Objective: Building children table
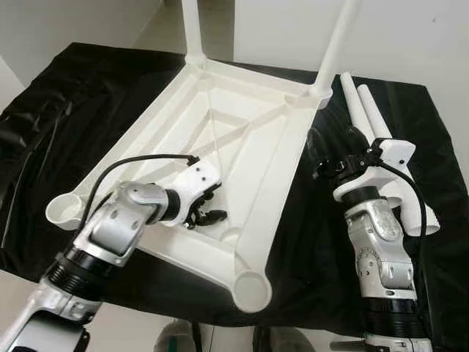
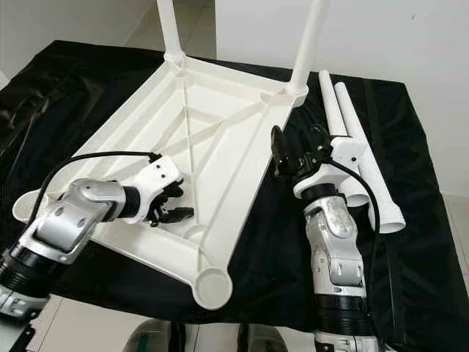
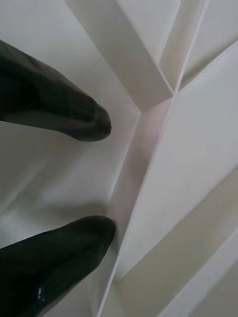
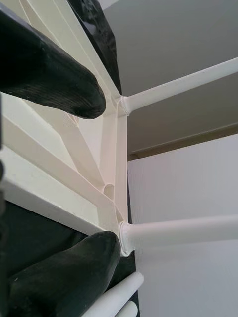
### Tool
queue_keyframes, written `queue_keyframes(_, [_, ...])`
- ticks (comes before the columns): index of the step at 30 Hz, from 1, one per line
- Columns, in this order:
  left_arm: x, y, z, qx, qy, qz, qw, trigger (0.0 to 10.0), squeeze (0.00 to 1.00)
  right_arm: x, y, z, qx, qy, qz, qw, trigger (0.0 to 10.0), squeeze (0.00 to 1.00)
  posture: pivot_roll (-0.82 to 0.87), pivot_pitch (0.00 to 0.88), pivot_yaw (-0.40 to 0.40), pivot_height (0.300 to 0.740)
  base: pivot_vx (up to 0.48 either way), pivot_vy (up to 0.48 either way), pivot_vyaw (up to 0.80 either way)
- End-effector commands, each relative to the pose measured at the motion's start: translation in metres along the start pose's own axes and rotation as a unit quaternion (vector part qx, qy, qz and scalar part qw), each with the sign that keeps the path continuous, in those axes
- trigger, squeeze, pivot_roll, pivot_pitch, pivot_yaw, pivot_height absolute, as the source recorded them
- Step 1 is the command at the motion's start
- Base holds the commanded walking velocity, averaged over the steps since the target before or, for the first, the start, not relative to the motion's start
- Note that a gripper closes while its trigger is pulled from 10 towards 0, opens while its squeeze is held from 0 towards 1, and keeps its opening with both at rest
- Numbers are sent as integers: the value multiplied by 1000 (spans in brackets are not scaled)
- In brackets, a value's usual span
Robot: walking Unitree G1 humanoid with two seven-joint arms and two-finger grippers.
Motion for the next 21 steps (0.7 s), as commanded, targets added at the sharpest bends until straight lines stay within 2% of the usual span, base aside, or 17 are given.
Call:
queue_keyframes(1, [2, 12, -1, -7, 3, 82, 997, 10000, 0, 0, -3, 3, 0, -4, -5, 1000, 10000, 0, -14, 122, 15, 740, 0, 0, 0])
queue_keyframes(6, [6, 16, 2, -16, 1, 100, 995, 10000, 0, 1, -3, 4, -1, -5, -4, 1000, 10000, 0, -20, 127, 10, 740, 0, 0, 0])
queue_keyframes(7, [9, 21, 4, -24, 0, 117, 993, 10000, 0, 1, -3, 5, -1, -6, -4, 1000, 10000, 0, -20, 129, 9, 740, 0, 0, 0])
queue_keyframes(12, [13, 29, 6, -37, 2, 141, 989, 10000, 0, 0, -3, 6, -1, -6, -6, 1000, 10000, 0, -23, 134, 10, 740, 0, 0, 0])
queue_keyframes(18, [15, 38, 8, -40, -2, 162, 986, 10000, 0, 0, -3, 7, 0, -6, -6, 1000, 10000, 0, -24, 137, 10, 740, 0, 0, 0])
queue_keyframes(20, [17, 47, 12, -39, -9, 181, 983, 10000, 0, -1, -2, 7, 1, -6, -7, 1000, 10000, 0, -27, 139, 10, 740, 0, 0, 0])
queue_keyframes(21, [17, 47, 12, -39, -9, 181, 983, 10000, 0, -1, -2, 7, 1, -6, -7, 1000, 10000, 0, -27, 139, 10, 740, 0, 0, 0])
Point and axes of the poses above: a point about 5 cm out from each wrist's last joint towards the gripper, its own x axis pointing out of the wrist towards the gripper, its own z axis along the axis of the wrist's last joint, y = z × x, the point moved 1 cm from there along x, pointing out of the wrist towards the gripper, and after that the axes turned 3 degrees about -x, right-handed, at the moved point
